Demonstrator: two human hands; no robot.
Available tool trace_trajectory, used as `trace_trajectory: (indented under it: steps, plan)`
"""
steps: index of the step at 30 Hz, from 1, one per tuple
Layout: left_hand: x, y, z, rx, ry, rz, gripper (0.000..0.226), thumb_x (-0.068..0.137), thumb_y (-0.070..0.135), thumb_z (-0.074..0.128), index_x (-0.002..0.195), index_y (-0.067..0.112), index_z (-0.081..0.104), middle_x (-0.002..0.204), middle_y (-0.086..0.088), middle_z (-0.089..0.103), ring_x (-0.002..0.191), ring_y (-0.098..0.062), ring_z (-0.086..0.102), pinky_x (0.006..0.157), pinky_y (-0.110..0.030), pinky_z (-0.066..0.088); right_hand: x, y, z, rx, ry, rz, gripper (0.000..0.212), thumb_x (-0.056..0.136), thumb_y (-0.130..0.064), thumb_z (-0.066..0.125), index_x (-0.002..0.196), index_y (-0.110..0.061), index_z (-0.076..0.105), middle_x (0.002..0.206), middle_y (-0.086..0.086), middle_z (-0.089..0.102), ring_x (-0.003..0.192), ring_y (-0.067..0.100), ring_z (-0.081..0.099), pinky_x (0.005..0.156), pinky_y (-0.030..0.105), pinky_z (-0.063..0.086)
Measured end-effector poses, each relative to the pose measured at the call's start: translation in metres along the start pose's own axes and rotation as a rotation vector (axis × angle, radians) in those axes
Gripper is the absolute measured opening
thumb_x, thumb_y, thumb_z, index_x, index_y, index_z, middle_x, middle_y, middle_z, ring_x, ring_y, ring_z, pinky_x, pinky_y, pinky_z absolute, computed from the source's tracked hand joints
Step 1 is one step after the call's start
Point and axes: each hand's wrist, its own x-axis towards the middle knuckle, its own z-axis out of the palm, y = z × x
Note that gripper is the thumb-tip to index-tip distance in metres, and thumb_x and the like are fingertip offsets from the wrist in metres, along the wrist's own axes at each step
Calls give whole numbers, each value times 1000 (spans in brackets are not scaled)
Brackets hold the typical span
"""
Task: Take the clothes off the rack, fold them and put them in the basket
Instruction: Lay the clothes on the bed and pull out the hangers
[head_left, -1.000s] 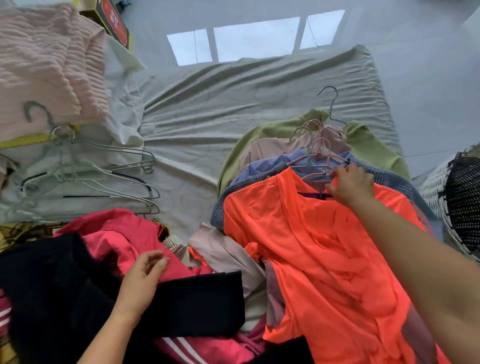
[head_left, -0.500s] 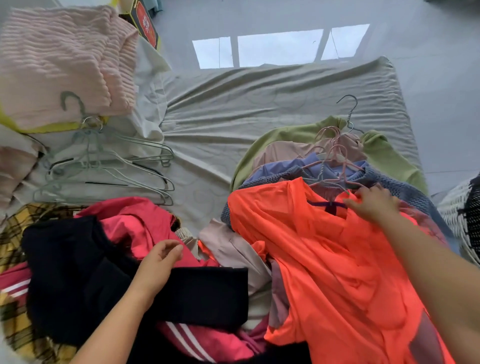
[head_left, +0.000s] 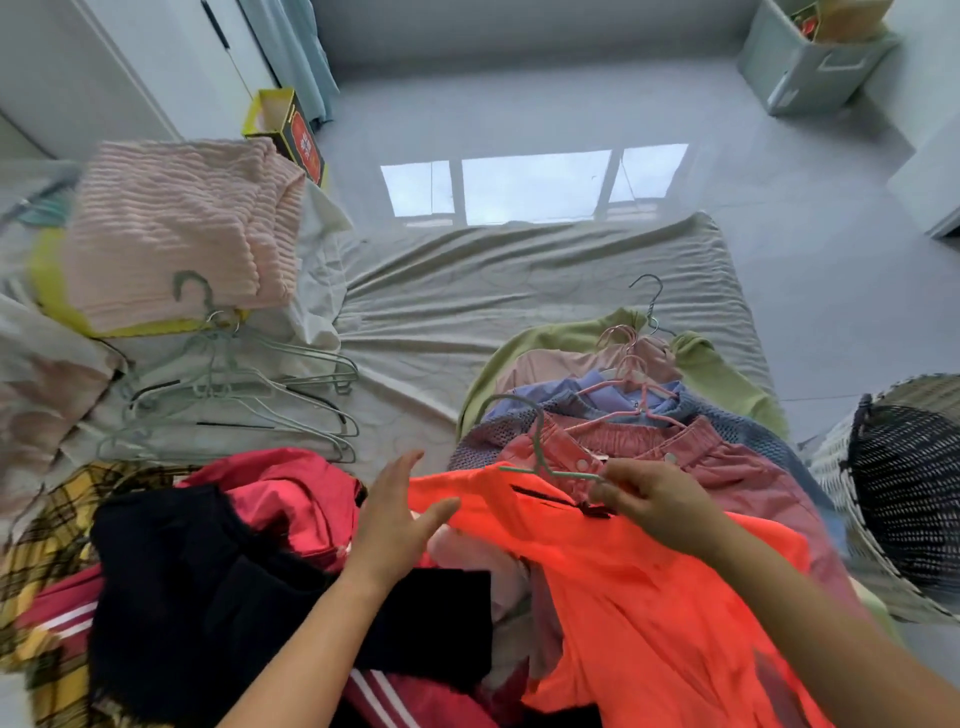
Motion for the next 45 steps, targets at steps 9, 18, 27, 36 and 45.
trace_trajectory:
  steps: [9,18,27,36,45]
  plan:
    - [-18,52,-117,92,32,418,32,63,69,42,74,45,59,60,20,54,59,-1,48,56,-20,32,-45,-119,-40,465,69,-2,23,83,-38,62,69,-19,66,64,2,50,61,11,46,59,27,36]
    - [-65,40,-323,362,26,483,16,57,76,53,70,66,55,67,17,63,75,5,56,59,-13,37,-40,-289,37,912,-85,106,15,80,-25,64,76,-13,71,74,7,67,63,15,60,61,30,48]
    - [-97,-10,-476,466,-170,306,29,50,81,63,56,52,65,53,21,59,53,3,51,56,-19,38,-16,-422,148,1087,-316,58,11,72,-29,69,74,-19,74,77,2,69,68,12,63,70,27,51]
    - [-55,-154,-385,-11,-281,175,25,83,2,66,73,25,68,51,23,60,50,10,49,54,-8,37,54,-424,201,477,-152,43,17,92,-15,57,79,-6,63,53,-1,49,41,1,39,44,14,29]
    - [-30,-238,-355,-144,-36,145,64,78,-3,69,65,60,65,74,30,67,80,13,61,75,-6,42,48,-388,200,244,-115,113,27,90,-14,61,89,12,64,72,9,48,70,19,40,63,27,31]
